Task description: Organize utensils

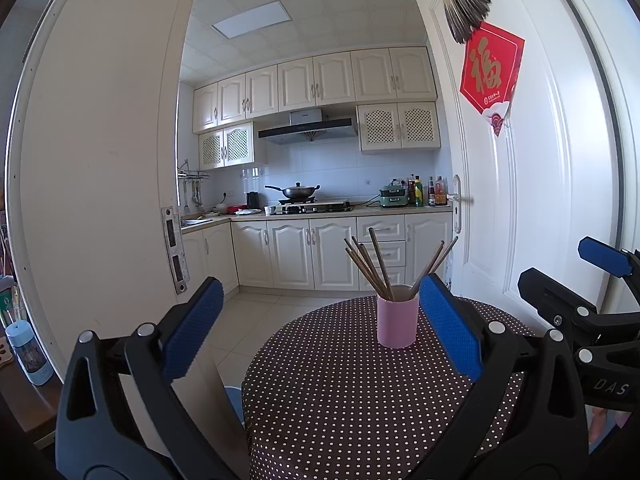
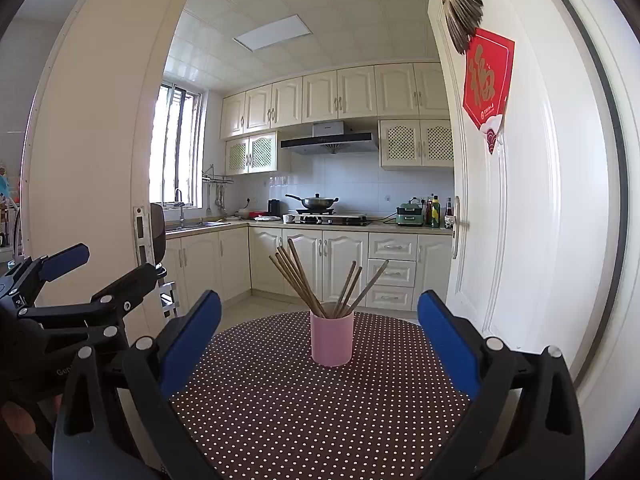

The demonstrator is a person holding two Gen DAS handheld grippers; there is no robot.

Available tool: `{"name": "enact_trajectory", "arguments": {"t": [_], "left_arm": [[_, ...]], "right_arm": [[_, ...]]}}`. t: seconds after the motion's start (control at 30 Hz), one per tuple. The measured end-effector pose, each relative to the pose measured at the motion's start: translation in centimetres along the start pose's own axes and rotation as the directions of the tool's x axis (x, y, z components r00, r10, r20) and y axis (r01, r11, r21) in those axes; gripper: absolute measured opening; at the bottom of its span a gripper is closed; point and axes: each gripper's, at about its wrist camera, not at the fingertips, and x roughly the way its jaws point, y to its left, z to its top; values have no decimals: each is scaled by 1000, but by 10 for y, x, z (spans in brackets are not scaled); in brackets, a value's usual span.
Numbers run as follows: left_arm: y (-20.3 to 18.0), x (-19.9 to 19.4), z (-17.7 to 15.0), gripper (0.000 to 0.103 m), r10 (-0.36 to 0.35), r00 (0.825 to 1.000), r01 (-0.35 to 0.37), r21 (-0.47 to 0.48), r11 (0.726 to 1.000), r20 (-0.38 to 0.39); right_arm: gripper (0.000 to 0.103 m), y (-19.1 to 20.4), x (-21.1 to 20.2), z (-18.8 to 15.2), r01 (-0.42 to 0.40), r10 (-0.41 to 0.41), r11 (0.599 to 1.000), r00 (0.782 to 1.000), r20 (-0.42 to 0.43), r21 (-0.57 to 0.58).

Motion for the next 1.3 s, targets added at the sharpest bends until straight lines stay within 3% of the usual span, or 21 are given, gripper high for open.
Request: {"name": "enact_trajectory", "arguments": {"t": [0.87, 1.3], "left_arm": [[-4, 32, -6, 97, 3, 999, -2, 7, 1000, -39], [-5, 75, -20, 97, -13, 992, 13, 2, 1000, -124]], "right_arm": [[95, -9, 32, -5, -10, 11, 1000, 999, -39, 22], [95, -18, 70, -17, -11, 15, 999, 995, -101, 36]]}}
